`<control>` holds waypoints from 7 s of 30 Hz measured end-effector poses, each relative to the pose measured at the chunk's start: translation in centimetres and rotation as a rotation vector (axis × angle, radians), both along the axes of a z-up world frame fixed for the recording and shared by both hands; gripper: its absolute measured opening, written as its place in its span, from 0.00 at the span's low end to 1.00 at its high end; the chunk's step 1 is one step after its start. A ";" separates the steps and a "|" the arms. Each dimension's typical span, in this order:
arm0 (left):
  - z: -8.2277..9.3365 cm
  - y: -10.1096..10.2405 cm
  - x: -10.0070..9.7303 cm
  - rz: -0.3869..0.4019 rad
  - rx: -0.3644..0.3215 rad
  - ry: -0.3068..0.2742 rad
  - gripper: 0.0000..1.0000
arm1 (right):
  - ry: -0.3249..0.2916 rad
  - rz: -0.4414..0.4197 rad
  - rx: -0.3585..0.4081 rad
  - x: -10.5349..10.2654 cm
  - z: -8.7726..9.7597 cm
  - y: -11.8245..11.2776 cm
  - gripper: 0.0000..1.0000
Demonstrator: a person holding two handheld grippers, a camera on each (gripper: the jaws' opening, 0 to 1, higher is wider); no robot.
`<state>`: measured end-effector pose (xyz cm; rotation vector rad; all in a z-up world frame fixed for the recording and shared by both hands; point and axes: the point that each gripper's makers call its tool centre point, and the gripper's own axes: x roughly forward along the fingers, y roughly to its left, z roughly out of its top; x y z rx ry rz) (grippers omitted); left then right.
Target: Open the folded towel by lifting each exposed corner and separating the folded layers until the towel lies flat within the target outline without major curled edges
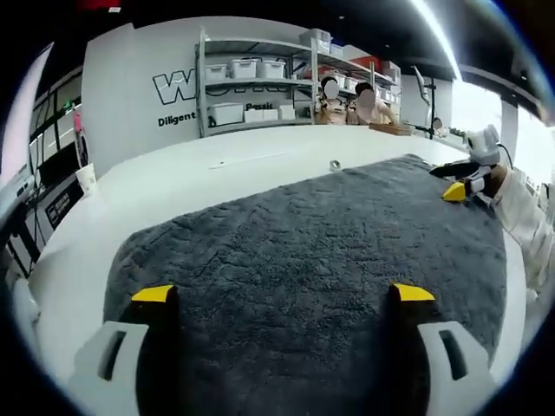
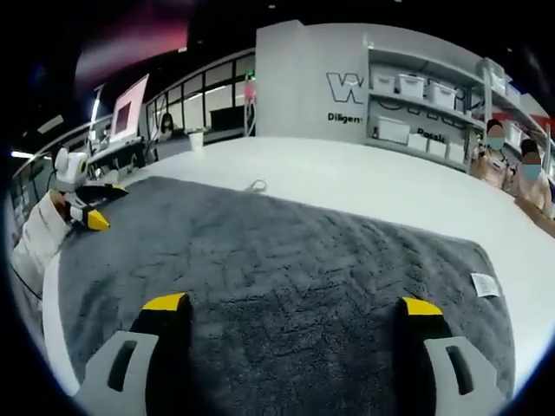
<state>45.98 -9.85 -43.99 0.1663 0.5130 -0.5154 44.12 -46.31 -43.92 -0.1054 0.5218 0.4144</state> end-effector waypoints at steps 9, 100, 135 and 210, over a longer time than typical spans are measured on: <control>1.2 1.1 -2.1 0.036 -0.039 -0.019 0.99 | -0.013 -0.020 -0.004 -1.4 0.8 -1.4 0.98; 1.3 5.8 -8.8 0.202 -0.095 -0.045 0.98 | 0.004 -0.085 -0.024 -7.6 0.2 -4.5 0.99; -0.1 6.6 -12.4 0.295 -0.055 -0.054 0.95 | 0.051 -0.162 -0.029 -11.5 -1.0 -6.5 0.99; 2.3 14.3 -16.1 0.493 0.008 -0.114 0.72 | -0.067 -0.305 -0.057 -14.2 3.0 -10.5 0.61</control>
